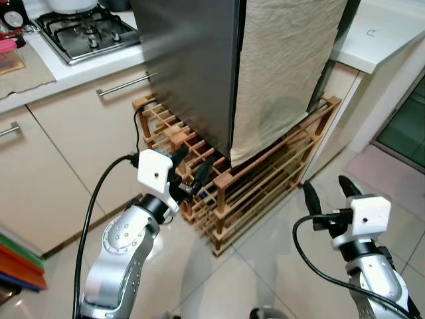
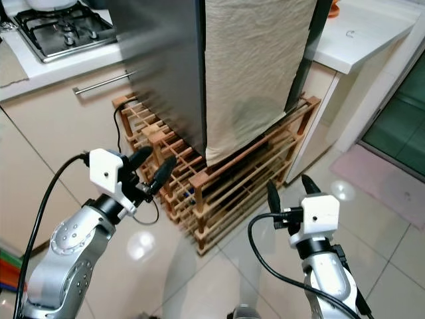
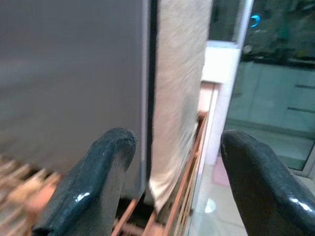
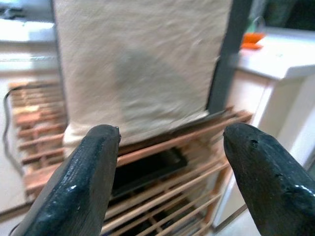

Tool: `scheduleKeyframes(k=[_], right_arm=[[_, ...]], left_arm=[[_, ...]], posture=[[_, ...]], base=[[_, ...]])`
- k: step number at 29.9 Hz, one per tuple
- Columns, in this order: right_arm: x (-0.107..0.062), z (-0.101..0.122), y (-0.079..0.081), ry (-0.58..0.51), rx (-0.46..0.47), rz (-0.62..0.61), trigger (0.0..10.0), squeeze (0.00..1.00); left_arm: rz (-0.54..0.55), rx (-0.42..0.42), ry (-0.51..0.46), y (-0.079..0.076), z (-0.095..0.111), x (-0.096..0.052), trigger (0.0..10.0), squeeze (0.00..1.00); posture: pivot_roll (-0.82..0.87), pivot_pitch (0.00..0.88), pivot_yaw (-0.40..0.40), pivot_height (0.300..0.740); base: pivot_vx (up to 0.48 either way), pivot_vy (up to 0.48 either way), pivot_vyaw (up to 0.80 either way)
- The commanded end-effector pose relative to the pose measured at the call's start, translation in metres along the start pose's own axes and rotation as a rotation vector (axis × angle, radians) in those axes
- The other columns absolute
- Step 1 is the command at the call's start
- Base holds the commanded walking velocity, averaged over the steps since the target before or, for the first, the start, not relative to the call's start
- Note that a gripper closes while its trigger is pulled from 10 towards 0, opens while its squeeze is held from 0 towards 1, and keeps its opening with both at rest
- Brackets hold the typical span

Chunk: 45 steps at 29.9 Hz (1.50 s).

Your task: Restocking fridge

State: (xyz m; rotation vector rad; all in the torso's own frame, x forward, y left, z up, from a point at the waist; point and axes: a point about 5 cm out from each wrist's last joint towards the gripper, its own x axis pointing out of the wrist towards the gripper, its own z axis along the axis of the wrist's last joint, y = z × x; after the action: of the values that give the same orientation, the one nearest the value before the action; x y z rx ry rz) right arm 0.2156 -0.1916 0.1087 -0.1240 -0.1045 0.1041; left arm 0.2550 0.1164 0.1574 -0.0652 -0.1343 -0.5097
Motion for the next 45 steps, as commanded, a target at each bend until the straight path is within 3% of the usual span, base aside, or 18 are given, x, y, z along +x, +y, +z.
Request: scheduleKeyframes(k=[1,20,32,39,45], right_arm=[[0.003,0.001,-0.001,-0.009,-0.006,-0.006,10.0,0.0],[0.007,0.004,0.002,-0.016,-0.004,-0.006,10.0,0.0],[0.007,0.002,0.004,-0.007,-0.003,0.005,10.0,0.0],[0.008,0.001,0.006,-0.005,-0.001,0.006,10.0,0.0],[0.005,0.0,0.003,0.003,-0.007,0.002,10.0,0.0]], left_arm=[[-0.01,0.01,-0.028,-0.002,0.007,0.005,10.0,0.0],[-0.005,0.026,-0.023,0.0,0.007,0.014,10.0,0.0],[0.024,0.048,-0.012,0.003,0.008,0.019,10.0,0.0],[-0.014,0.033,-0.005,0.0,0.019,0.034,10.0,0.0],[-0.167,0.039,0.013,-0.008,0.039,0.036,10.0,0.0]], posture=[[-0.15,0.026,0.04,0.724],[-0.15,0.031,0.048,0.724],[-0.15,0.033,0.048,0.724],[-0.15,0.036,0.055,0.724],[-0.16,0.043,0.059,0.724]], base=[[0.48,0.0,0.0],[0.478,0.0,0.0],[0.0,0.0,0.0],[0.0,0.0,0.0],[0.0,0.0,0.0]])
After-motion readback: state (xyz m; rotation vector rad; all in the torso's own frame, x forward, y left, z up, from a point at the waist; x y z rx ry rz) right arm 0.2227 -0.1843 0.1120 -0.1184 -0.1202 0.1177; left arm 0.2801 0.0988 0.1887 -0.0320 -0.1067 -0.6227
